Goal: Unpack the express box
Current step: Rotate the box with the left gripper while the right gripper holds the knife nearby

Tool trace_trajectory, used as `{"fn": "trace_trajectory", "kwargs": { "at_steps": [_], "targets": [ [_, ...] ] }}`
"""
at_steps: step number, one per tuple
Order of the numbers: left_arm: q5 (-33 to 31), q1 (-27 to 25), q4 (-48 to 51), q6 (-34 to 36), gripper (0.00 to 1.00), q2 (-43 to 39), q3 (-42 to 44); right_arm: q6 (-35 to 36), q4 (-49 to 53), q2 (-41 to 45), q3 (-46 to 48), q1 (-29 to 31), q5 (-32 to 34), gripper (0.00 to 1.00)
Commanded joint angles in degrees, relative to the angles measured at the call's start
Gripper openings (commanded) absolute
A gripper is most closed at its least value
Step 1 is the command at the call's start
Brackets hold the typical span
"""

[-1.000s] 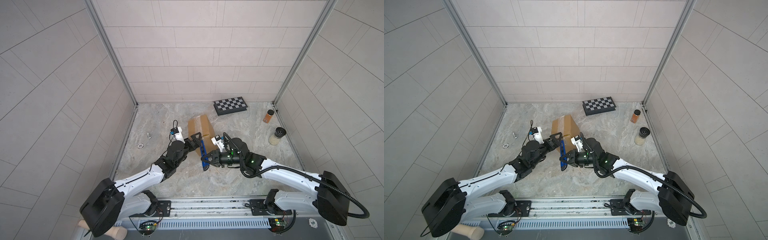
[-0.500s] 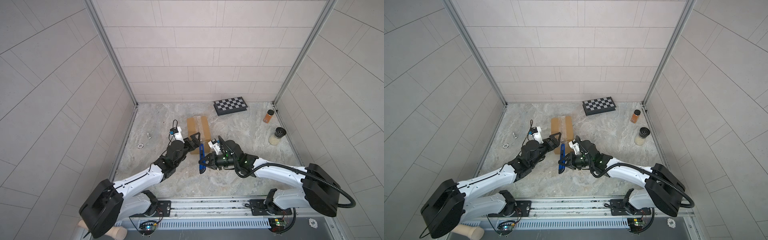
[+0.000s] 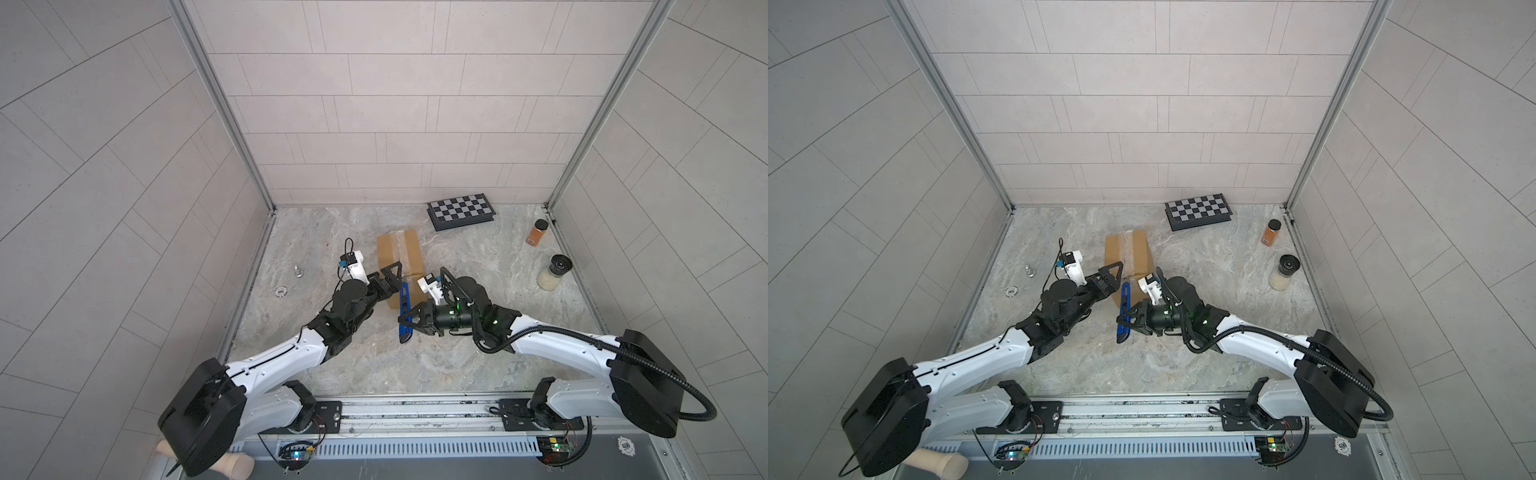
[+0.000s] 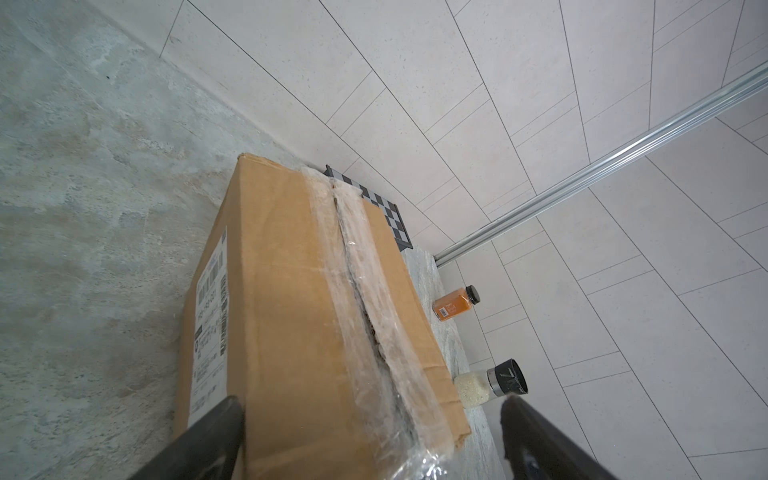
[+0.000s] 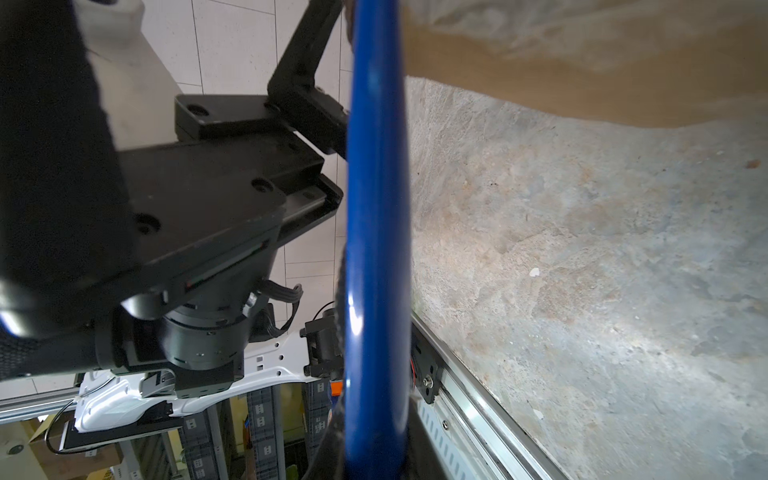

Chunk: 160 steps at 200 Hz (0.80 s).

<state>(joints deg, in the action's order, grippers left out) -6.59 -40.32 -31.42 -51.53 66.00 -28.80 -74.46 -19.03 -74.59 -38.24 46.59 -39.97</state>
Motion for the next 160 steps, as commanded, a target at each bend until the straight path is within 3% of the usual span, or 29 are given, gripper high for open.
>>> {"fn": "trace_trajectory", "kwargs": {
  "at_steps": [1,46,160],
  "targets": [
    [4.1,-0.8,-4.8,-1.2,1.00,1.0,-2.0,1.8,-2.9,-1.2,-1.3,1.8,-1.7,0.00],
    [6.2,-1.9,-9.9,-5.0,1.00,2.9,-2.7,2.0,-4.4,-4.7,-1.6,2.1,-1.8,0.00],
    [3.2,-4.4,-10.8,-4.7,1.00,4.6,2.0,-2.6,-13.3,-4.2,-1.4,0.9,-3.6,0.00]
  ]
}}
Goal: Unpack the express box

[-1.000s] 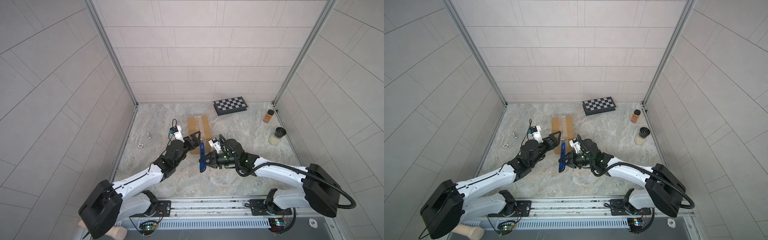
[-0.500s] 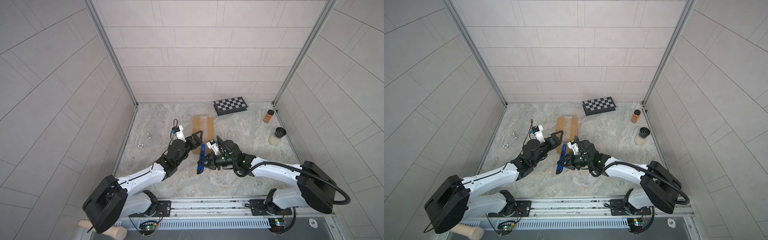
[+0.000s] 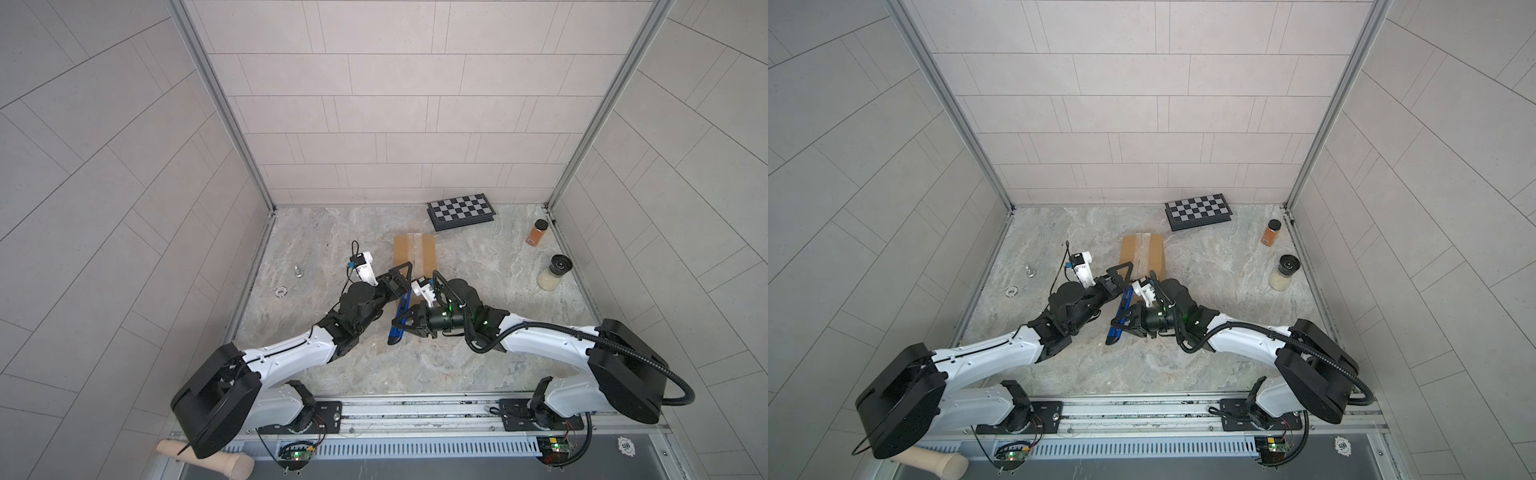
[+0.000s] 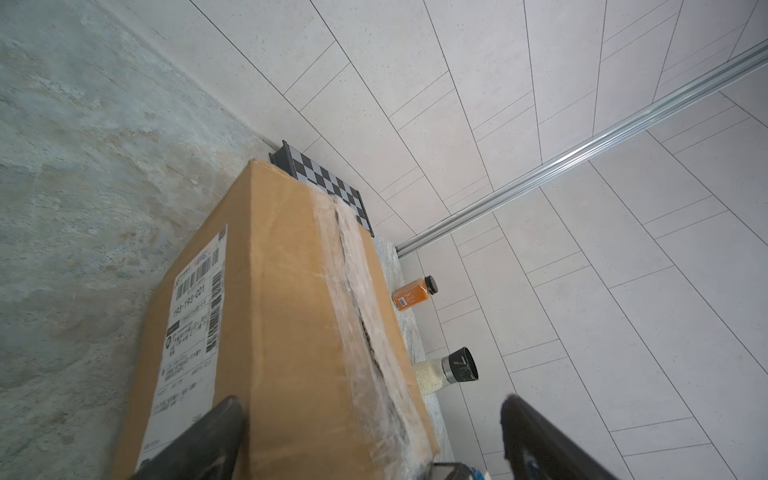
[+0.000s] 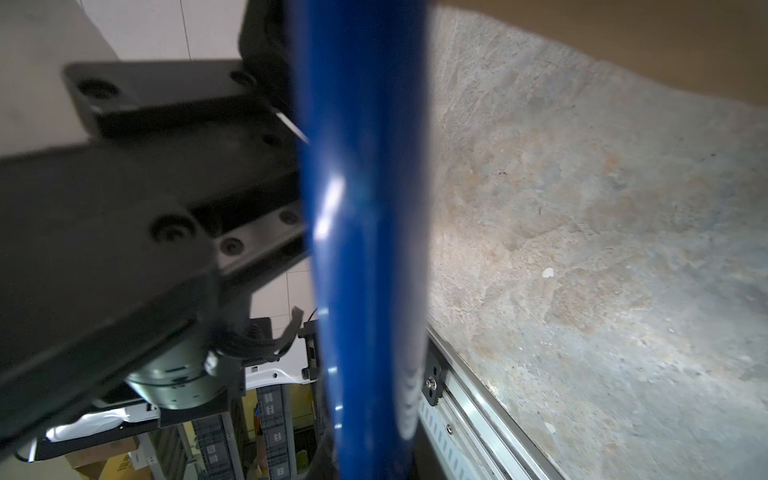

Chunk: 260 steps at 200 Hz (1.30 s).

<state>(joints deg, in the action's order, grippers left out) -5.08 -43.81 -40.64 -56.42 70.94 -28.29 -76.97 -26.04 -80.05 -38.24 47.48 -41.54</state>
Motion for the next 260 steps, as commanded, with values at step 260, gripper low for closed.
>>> {"fn": "trace_trajectory", "kwargs": {
  "at_steps": [260],
  "targets": [
    [10.9,2.7,8.9,5.1,1.00,3.4,-12.9,20.7,33.9,11.8,-1.4,-2.3,2.0,0.00]
  ]
}}
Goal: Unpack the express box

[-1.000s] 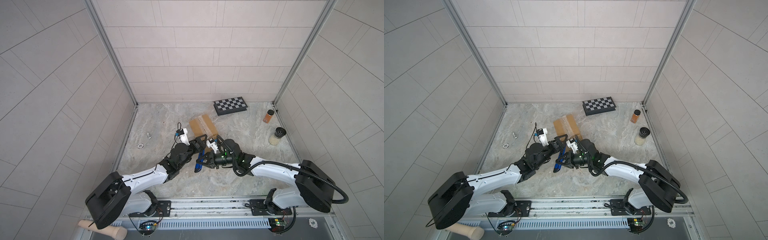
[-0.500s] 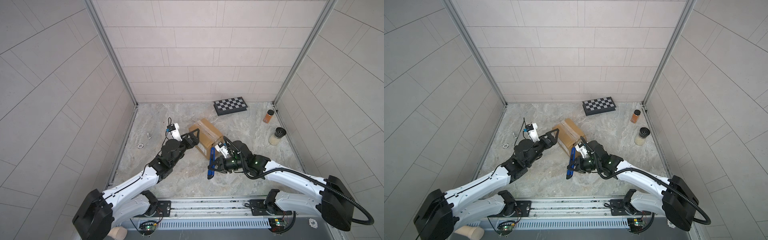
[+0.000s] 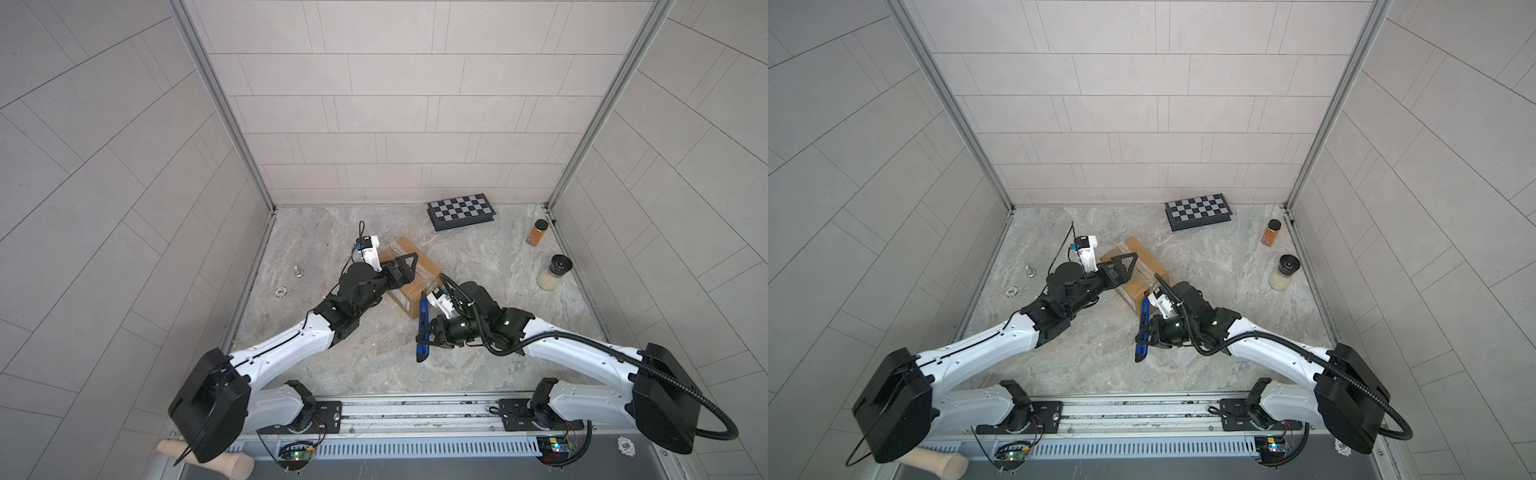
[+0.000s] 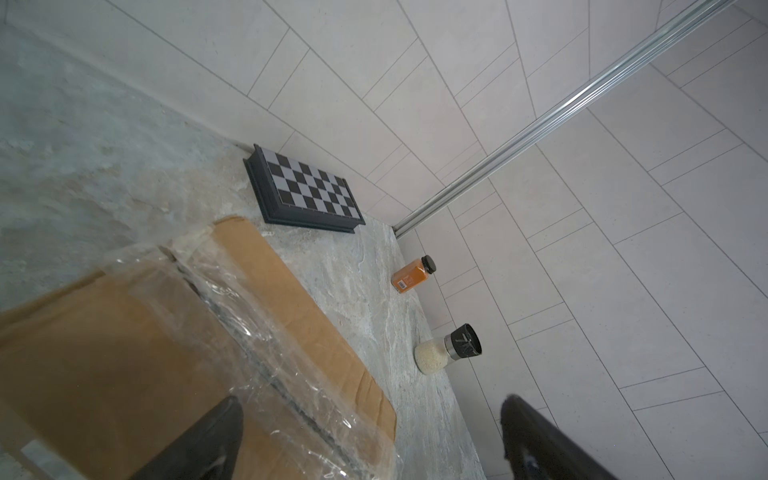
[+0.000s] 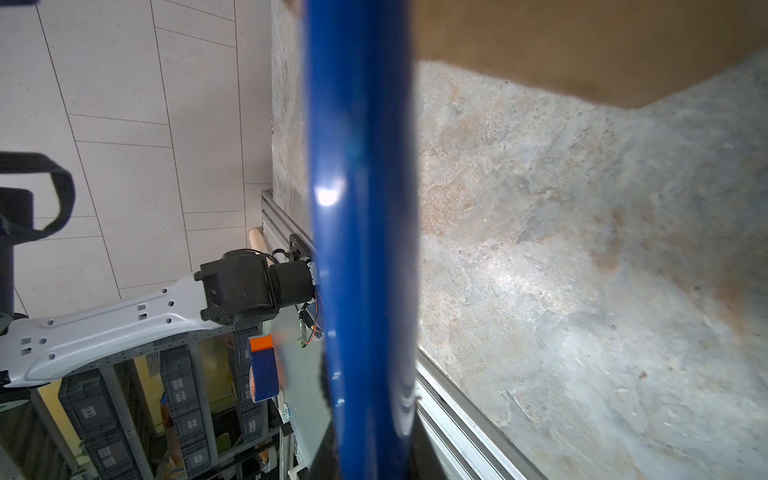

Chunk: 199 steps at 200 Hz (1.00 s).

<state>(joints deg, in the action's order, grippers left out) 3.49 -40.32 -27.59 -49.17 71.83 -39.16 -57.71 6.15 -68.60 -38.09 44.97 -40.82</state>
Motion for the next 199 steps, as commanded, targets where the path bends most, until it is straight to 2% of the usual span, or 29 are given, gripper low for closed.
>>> {"fn": "trace_trajectory", "kwargs": {
  "at_steps": [1,71,135,170,199],
  "targets": [
    [2.3,-0.8,-4.1,-2.2,1.00,2.7,-2.0,1.5,1.7,0.4,-1.5,0.2,1.3,0.00],
    [-1.4,-0.8,-1.4,-1.7,1.00,7.3,0.3,2.5,9.0,9.0,-0.2,-2.5,7.5,0.00],
    [-2.7,-0.6,0.6,-0.2,1.00,7.6,0.7,4.6,21.6,20.3,1.6,-8.0,11.4,0.00],
    [-1.6,-0.1,-0.5,-0.4,1.00,8.1,0.4,5.5,22.8,21.0,2.0,-9.2,10.4,0.00],
    [-0.8,0.3,-1.2,0.0,1.00,4.9,-0.1,5.8,18.9,18.7,1.8,-9.2,7.7,0.00]
  ]
}}
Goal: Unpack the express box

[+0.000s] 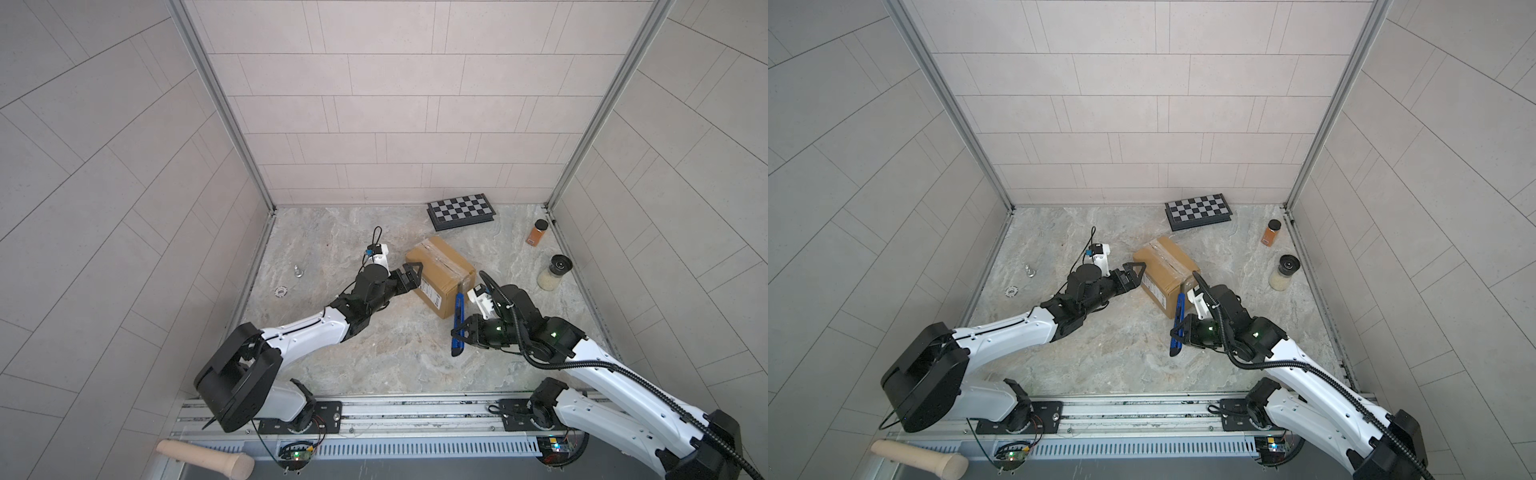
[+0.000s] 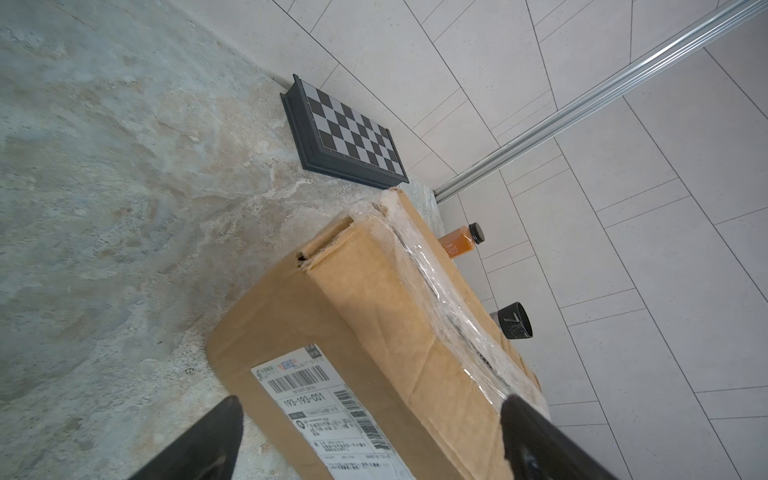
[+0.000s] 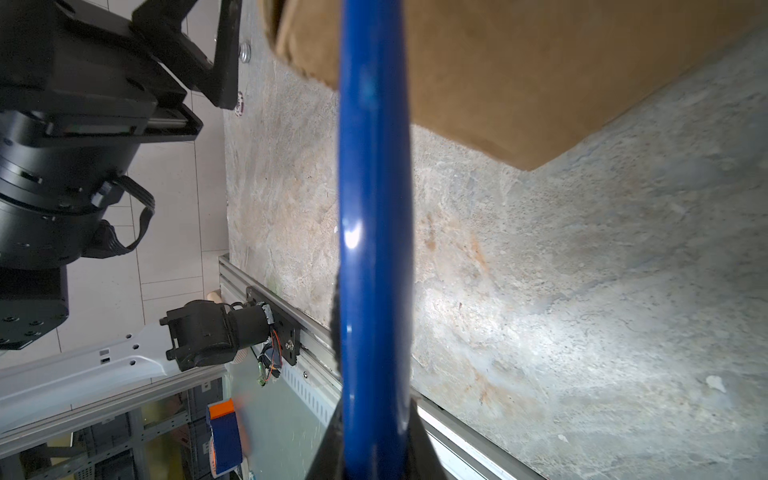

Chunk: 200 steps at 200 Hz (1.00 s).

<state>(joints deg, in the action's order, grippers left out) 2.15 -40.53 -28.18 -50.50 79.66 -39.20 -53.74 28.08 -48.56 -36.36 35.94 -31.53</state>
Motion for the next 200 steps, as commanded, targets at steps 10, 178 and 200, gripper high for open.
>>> {"fn": "trace_trajectory", "kwargs": {
  "at_steps": [10,178,200],
  "targets": [
    [0.6,0.7,-0.3,1.7,1.00,-4.5,-0.1,2.2,-4.0,-3.0,-0.4,0.2,-2.7,0.00],
    [5.1,-0.1,2.1,2.3,1.00,1.1,-10.8,11.6,-0.3,-15.7,-10.3,8.1,1.4,0.00],
    [5.9,-0.2,2.1,1.0,1.00,4.7,-13.3,13.4,3.3,-16.4,-11.8,8.1,3.2,0.00]
  ]
}}
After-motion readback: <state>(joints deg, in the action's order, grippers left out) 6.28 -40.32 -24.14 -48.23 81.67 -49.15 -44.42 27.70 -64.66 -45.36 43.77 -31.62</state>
